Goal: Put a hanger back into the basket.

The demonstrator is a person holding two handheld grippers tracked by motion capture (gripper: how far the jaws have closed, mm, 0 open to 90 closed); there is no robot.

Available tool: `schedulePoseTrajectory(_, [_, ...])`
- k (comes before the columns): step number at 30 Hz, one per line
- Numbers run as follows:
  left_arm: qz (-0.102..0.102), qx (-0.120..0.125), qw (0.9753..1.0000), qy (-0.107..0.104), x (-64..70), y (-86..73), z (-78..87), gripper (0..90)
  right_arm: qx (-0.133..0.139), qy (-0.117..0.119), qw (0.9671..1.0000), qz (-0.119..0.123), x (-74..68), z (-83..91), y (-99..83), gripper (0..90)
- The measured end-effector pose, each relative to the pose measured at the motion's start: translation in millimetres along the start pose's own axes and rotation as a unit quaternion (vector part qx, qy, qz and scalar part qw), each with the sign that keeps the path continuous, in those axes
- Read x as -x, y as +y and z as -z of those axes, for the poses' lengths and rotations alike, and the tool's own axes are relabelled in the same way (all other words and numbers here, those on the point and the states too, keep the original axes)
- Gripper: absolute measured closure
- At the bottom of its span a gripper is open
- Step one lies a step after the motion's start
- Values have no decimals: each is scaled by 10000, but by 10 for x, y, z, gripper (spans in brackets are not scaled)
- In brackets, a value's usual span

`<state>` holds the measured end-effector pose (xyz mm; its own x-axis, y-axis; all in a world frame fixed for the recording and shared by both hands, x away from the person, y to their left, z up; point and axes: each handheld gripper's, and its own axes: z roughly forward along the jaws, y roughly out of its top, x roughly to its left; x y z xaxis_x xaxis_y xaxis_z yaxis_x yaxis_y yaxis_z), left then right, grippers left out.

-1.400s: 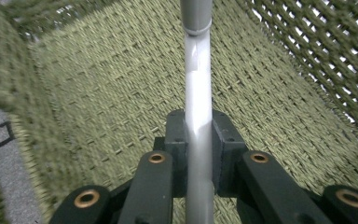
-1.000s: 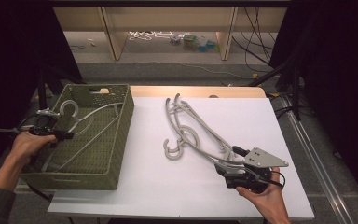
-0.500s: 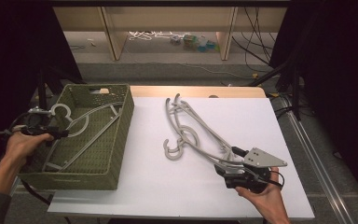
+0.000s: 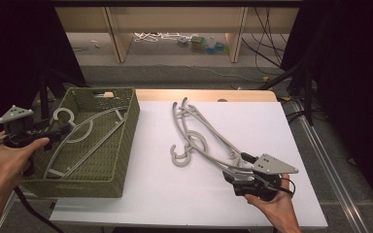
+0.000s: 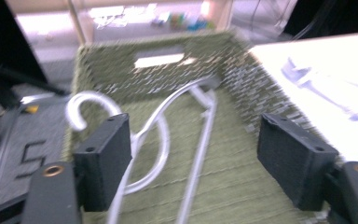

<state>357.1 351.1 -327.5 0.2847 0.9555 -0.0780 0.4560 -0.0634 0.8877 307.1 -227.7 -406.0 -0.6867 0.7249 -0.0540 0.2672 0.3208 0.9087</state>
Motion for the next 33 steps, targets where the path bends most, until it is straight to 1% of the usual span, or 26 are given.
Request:
schedulePoseTrajectory(1, [-25,105,9999,-88,89,-3,38,235,17,-3,10000,2,-1,0,1,172])
schedulePoseTrajectory(2, [-107,192,9996,-184,205,-11,75,228,24,-3,10000,-2,-1,-1,1,172])
schedulePoseTrajectory(3, [-134,253,9993,-242,273,-19,92,208,20,2,10000,-5,0,-1,0,171])
schedulePoseTrajectory(5, [-117,422,9979,-487,449,-57,118,199,42,-3,10000,-28,-5,-4,-4,170])
schedulePoseTrajectory(6, [-144,509,9965,-650,553,-89,124,199,54,-2,10000,-38,-9,-4,-5,170])
schedulePoseTrajectory(7, [-156,554,9959,-691,616,-108,126,199,20,60,9999,-108,-19,-1,-4,168])
schedulePoseTrajectory(9, [-183,725,9932,-893,760,-162,124,199,48,85,9999,-125,-23,-2,-4,163])
schedulePoseTrajectory(10, [-186,819,9921,-933,819,-187,123,199,123,38,9999,-68,-18,-6,-6,163])
schedulePoseTrajectory(11, [-277,967,9904,-950,877,-214,113,197,143,43,9999,-68,-21,-8,-9,161])
schedulePoseTrajectory(12, [-245,984,9894,-1040,926,-240,112,195,200,86,9997,-99,-26,-23,-16,160])
schedulePoseTrajectory(13, [-124,1055,9878,-1138,1002,-282,107,196,84,126,9998,-121,-30,-14,-14,160])
schedulePoseTrajectory(14, [-164,1135,9859,-1217,1073,-330,90,196,103,89,9999,-103,-29,-16,-17,160])
schedulePoseTrajectory(17, [-156,1039,9816,-1592,1229,-439,24,191,114,118,9998,-119,-35,-24,-21,160])
schedulePoseTrajectory(20, [-320,997,9785,-1779,1353,-539,-56,185,117,158,9997,-114,-35,-22,-25,160])
schedulePoseTrajectory(21, [-396,938,9786,-1790,1374,-563,-75,186,122,180,9997,-131,-34,-26,-28,160])
schedulePoseTrajectory(22, [-447,914,9776,-1843,1417,-620,-120,186,168,149,9997,-138,-38,-34,-33,160])
schedulePoseTrajectory(23, [-440,924,9772,-1862,1427,-639,-135,185,102,222,9996,-141,-36,-31,-35,160])
schedulePoseTrajectory(25, [-434,924,9760,-1924,1456,-709,-182,184,151,178,9997,-119,-31,-38,-40,160])
schedulePoseTrajectory(26, [-511,925,9751,-1952,1467,-745,-206,183,175,168,9997,-93,-27,-45,-43,160])
schedulePoseTrajectory(28, [-673,915,9745,-1935,1483,-790,-233,183,93,203,9997,-135,-35,-43,-48,160])
schedulePoseTrajectory(29, [-740,901,9742,-1931,1487,-806,-245,183,125,203,9996,-130,-38,-51,-52,160])
schedulePoseTrajectory(31, [-687,946,9736,-1962,1486,-835,-264,183,90,212,9997,-124,-35,-54,-54,160])
schedulePoseTrajectory(32, [-666,983,9730,-1980,1486,-850,-277,183,125,250,9995,-169,-39,-66,-58,160])
schedulePoseTrajectory(33, [-658,1001,9734,-1954,1487,-872,-285,183,75,205,9997,-143,-36,-55,-57,160])
